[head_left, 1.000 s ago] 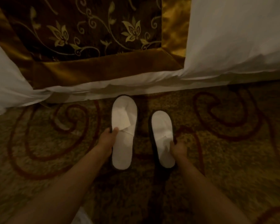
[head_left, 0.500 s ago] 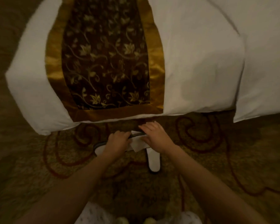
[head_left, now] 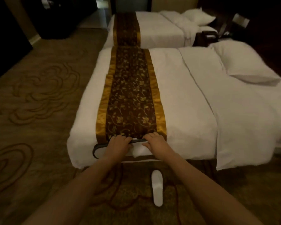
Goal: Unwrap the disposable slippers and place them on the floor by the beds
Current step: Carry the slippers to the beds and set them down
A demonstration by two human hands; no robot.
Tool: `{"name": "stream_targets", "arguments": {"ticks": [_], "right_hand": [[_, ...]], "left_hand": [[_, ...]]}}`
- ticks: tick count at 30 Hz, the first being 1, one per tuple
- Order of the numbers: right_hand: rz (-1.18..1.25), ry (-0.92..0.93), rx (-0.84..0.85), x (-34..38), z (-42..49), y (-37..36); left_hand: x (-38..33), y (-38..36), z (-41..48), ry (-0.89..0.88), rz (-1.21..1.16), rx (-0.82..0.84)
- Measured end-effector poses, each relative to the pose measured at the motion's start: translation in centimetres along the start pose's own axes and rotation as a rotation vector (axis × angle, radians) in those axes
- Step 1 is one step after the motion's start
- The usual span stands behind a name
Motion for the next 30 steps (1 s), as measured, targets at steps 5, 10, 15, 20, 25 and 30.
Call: {"name": "stream_targets", "arguments": {"ticks": [5,10,15,20,25,30], "right_hand": [[-0.026,0.08,-0.027,6.0,4.4,5.5],[-0.057,0.126,0.0,12.6,10.3,7.5],[-0.075,0.124,-0.043,19.9,17.5,7.6],[-0.079,0.184,-0.098,28.1,25.6,6.6],[-0.057,0.246,-0.098,34.7,34.5,6.3],[-0.039,0.313,-0.084,39.0,43.8,4.8]], "left_hand": [[5.4,6.7,-0.5,0.046,-0.081,-0.086],[13.1,10.6,-0.6,0.097,-0.115,-0.133],[22.5,13.8,0.2,0.112,-0.061,-0.15],[33.1,17.4,-0.3,0.176,-0.076,-0.174],[42.8,19.9,0.4,0.246,-0.07,-0.203],[52.3,20.2,3.5,0.299,-0.057,-0.218]]}}
Point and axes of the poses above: each hand's wrist, its own z-axis towards the middle knuckle, its own y-axis out of the back of the hand, x = y × z, the point moved 2 cm from there along z, towards the middle knuckle
